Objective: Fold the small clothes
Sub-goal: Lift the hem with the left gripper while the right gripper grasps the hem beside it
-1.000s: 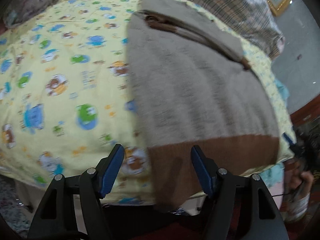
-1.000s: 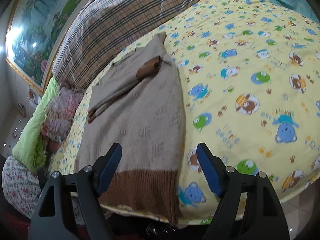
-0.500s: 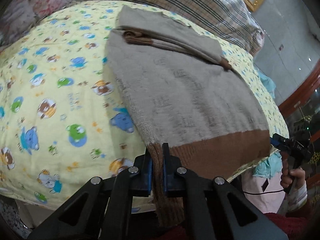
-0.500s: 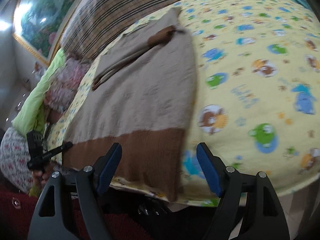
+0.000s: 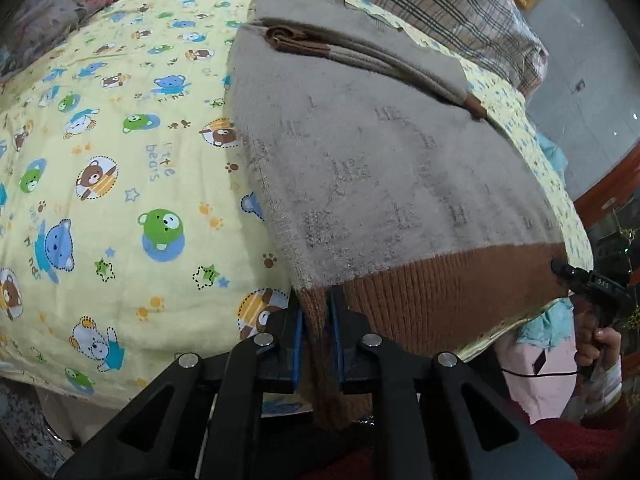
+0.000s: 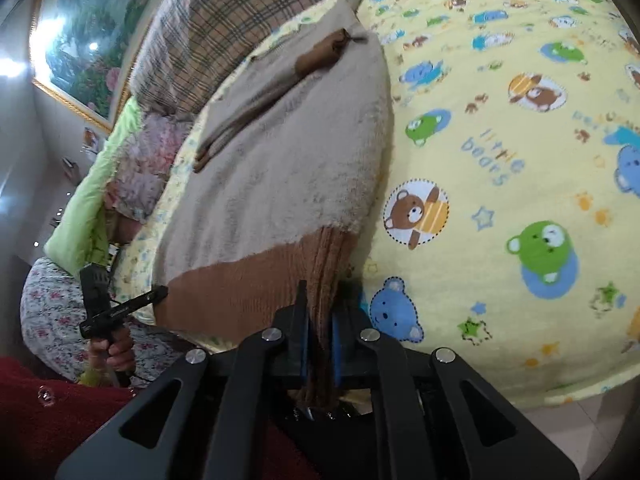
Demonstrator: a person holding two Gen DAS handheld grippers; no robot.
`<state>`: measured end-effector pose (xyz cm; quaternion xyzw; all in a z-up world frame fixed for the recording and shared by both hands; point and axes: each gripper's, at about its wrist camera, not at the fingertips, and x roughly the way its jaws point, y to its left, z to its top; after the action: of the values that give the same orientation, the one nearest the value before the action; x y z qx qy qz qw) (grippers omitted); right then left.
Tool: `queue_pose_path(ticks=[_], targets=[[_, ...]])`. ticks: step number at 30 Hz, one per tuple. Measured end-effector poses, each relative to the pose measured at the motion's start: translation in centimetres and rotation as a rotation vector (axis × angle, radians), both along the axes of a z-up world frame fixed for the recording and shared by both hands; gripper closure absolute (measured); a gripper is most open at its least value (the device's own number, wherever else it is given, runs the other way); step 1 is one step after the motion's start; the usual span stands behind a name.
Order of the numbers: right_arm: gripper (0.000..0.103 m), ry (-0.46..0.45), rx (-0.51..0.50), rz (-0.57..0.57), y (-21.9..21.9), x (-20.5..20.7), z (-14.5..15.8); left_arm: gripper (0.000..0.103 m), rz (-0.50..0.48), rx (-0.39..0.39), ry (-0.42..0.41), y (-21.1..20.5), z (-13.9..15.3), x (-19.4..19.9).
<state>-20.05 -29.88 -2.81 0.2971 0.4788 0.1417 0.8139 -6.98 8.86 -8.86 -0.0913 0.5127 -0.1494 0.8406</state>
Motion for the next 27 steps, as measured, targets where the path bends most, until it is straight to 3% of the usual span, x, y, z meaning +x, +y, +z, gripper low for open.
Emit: queue_pose_path(ticks=[1,3,5,7,8,10,11,12,17,27], targets=[[0.089,-0.004,0.005,0.001,0.0,0.1,0.1,0.077,0.002,-0.004,0.006,0.1,0.0,0.0],[0.082,-0.009,0.027,-0.003,-0.4,0.1,0.2,0.051,0.007,-0.033,0.027,0.3,-0.1,0.1],[0.081,-0.005,0.06,-0.004,-0.7,0.3,-0.1,0.043,0.015,-0.072,0.032,0.3,-0.3,0.3],[0.081,-0.009,0.08,-0.002,-0.7,0.6,-0.4,0.043,0.021,-0.04,0.022,-0.4,-0.5,0.5],[0.081,-0.015,0.091,-0.001,-0.6,0.8,-0.5,0.044,0.015,-0.015,0.008,-0.9,-0.5,0.6],[0.081,-0.017,0.095,0.007,-0.4,1.0,-0.5,0.067,-0.023,0.034,-0.024,-2.0,-0.2,0.6],[0.086,-0.02,0.085,0.02,-0.3,1.0,-0.3,0.093,-0.044,0.049,-0.029,-2.4,0.0,0.5],[0.092,-0.022,0.072,0.033,-0.1,1.0,0.0,0.096,-0.056,0.025,-0.026,-2.3,0.2,0.6],[0.093,-0.103,0.155,0.053,-0.8,1.5,1.7,0.097,-0.015,-0.126,-0.09,-0.6,2.2,1.2],[0.093,-0.343,0.246,0.04,-1.0,8.4,8.3,0.097,0.063,-0.22,-0.285,0.9,8.8,6.8]])
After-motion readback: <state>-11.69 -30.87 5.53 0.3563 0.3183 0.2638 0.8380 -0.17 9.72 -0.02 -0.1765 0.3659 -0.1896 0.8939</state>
